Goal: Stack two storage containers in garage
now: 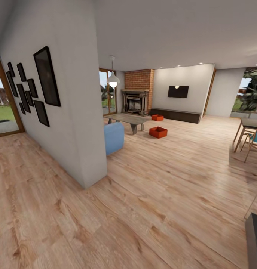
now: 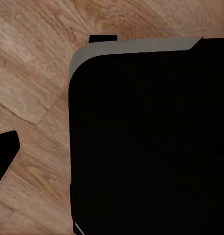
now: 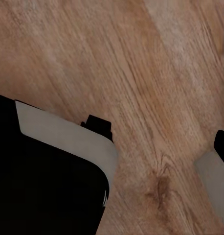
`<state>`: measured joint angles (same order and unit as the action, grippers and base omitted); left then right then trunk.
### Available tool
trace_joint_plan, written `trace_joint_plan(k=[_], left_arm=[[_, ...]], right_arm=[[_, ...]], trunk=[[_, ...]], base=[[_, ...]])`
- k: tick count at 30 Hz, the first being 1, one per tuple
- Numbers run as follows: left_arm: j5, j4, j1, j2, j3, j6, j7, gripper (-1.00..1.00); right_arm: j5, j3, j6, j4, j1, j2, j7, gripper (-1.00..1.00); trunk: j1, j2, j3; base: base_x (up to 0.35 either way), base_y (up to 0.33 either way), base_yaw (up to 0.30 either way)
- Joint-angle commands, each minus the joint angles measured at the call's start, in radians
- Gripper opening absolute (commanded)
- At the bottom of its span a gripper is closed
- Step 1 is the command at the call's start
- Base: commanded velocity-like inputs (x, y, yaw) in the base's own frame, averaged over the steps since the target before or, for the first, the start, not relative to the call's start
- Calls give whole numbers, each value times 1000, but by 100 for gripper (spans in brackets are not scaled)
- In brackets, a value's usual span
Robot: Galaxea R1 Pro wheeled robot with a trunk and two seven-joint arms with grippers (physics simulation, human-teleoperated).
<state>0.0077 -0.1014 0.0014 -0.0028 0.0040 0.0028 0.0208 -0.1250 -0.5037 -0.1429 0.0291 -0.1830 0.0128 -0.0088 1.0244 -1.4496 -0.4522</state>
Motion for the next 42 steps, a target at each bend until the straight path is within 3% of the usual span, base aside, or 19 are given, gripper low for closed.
trace_joint_plan(k=[1,24,42], left_arm=[[1,-1,0,0,0,0,2,100],[1,-1,0,0,0,0,2,100],[1,-1,0,0,0,0,2,100]], right_arm=[[-11,-9,-6,3,-1,-1,0,100],[-13,-9,-6,3,-1,-1,0,100],[-13,-9,-6,3,-1,-1,0,100]], trunk=[[1,0,-1],[1,0,-1],[1,0,-1]], base=[[323,0,0],[323,0,-234],[323,0,-17]])
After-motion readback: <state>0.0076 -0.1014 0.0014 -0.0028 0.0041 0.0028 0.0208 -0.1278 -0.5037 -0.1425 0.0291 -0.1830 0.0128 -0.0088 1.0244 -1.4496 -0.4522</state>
